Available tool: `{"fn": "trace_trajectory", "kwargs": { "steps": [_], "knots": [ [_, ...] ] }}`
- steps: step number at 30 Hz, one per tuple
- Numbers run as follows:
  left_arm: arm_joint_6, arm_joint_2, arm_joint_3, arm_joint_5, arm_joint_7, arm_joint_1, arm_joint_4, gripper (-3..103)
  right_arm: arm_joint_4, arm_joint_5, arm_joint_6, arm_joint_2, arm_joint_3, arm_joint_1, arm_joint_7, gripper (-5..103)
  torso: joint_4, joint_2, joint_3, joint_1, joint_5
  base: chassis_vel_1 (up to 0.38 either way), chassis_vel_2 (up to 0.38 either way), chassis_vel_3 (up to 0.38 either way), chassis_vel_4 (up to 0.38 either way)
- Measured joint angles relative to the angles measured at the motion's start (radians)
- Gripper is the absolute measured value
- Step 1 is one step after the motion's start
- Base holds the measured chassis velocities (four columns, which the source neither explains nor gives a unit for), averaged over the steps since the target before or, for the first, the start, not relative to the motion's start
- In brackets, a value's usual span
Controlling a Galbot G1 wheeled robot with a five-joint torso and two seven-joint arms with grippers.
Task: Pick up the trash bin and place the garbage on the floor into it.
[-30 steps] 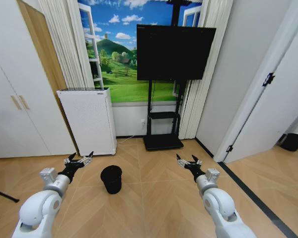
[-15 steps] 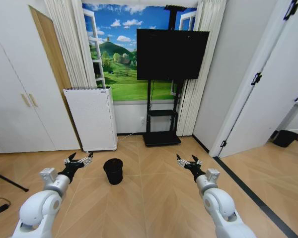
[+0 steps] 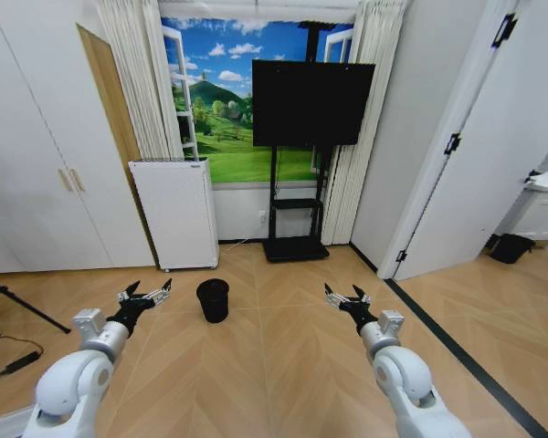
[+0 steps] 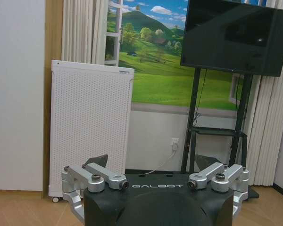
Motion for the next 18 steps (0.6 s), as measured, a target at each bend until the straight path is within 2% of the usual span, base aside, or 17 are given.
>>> {"fn": "trace_trajectory", "kwargs": {
  "steps": [18],
  "knots": [
    [0.0,0.0,0.0,0.0,0.0,0.0,0.0,100,0.0,0.0,0.0,0.0,0.0,0.0,0.0,100,-0.0002,-0.001,0.0,0.001,0.0003,0.001,-0.001,-0.007,0.004]
  ]
}}
